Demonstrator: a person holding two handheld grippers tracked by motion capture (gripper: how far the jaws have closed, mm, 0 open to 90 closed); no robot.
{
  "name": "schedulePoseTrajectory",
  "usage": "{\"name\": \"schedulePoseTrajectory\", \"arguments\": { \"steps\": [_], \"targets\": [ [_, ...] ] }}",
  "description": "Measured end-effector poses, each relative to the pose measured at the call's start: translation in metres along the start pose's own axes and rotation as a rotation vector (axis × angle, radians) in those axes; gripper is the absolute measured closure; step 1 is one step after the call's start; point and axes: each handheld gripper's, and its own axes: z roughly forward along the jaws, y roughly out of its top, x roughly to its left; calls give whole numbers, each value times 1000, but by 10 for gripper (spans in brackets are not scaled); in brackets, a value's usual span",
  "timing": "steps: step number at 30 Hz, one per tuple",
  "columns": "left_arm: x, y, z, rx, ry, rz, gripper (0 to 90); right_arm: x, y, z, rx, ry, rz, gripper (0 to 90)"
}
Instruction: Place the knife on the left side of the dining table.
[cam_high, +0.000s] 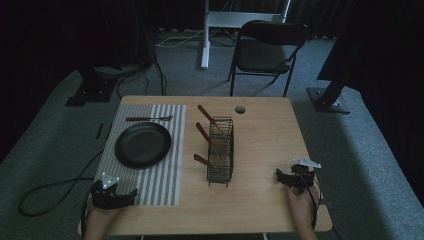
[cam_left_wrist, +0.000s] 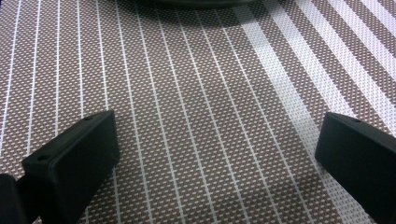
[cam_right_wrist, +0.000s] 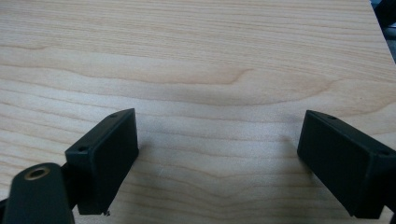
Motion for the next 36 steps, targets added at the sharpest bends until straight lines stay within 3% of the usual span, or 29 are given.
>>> {"name": "schedulePoseTrajectory", "arguments": {
  "steps": [23,34,36],
  "targets": [
    [1,4,0,20,-19,22,14,0,0,0,0,0,0,114],
    [-11,16,1,6,-64,89,15,0,0,0,0,0,-1,114],
    [-15,24,1,-8,-94,100,16,0,0,0,0,0,-1,114]
  ]
}}
